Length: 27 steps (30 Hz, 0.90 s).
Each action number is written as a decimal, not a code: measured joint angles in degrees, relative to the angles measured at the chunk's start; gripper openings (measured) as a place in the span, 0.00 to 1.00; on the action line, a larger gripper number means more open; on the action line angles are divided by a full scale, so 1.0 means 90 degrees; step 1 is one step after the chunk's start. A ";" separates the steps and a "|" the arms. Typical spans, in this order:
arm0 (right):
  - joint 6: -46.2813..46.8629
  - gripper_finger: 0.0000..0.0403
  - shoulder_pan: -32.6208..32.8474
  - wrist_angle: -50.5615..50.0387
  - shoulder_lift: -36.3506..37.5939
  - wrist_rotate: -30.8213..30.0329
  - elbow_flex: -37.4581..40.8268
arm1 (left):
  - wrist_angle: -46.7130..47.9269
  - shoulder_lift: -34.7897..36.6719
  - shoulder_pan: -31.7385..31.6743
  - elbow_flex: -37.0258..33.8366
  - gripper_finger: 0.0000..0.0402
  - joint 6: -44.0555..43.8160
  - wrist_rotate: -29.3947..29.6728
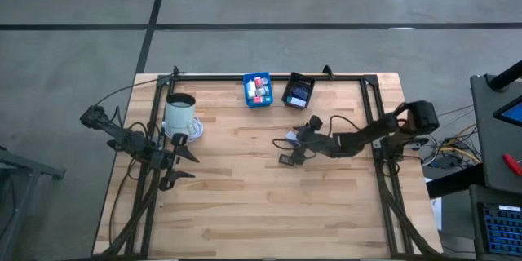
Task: Pick & Place Office items
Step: Put the white digital clock into the black basket
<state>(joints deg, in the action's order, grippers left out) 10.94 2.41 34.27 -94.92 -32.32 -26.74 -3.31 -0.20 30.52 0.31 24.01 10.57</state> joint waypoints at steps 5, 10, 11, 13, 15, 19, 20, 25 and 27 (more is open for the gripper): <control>-0.0220 0.60 0.0096 -0.0251 0.0321 0.0368 0.0005 | 0.0001 -0.0001 -0.0001 -0.0001 0.58 0.0000 0.0000; -0.0078 0.61 0.0067 -0.0493 0.0296 0.0578 0.0032 | 0.0002 -0.0001 0.0000 -0.0001 0.58 0.0000 0.0000; 0.0013 0.61 0.0056 -0.0461 0.0247 0.0578 0.0032 | 0.0001 -0.0001 -0.0002 0.0000 0.58 0.0000 0.0000; 0.0193 0.61 0.0003 -0.0478 0.0119 0.0578 0.0050 | 0.0000 -0.0001 -0.0002 0.0001 0.58 0.0000 0.0000; 0.0267 0.60 -0.0043 -0.0453 -0.0047 0.0583 0.0053 | 0.0000 0.0001 0.0000 -0.0001 0.58 0.0000 0.0000; 0.0325 0.60 -0.0076 -0.0377 -0.0281 0.0594 0.0030 | -0.0002 -0.0001 -0.0001 -0.0001 0.58 0.0000 0.0000; 0.0386 0.60 -0.0082 -0.0388 -0.0315 0.0597 0.0029 | 0.0002 -0.0001 -0.0002 -0.0001 0.58 0.0000 0.0000; 0.0715 0.59 -0.0158 -0.0391 -0.0386 0.0596 0.0017 | 0.0000 -0.0001 -0.0002 0.0000 0.58 0.0000 0.0000; 0.0819 0.60 -0.0170 -0.0422 -0.0386 0.0598 0.0017 | 0.0000 -0.0001 -0.0001 -0.0001 0.58 0.0000 0.0000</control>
<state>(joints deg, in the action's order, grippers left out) 18.32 0.88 30.48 -98.39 -26.93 -26.59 -3.31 -0.21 30.51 0.30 24.01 10.57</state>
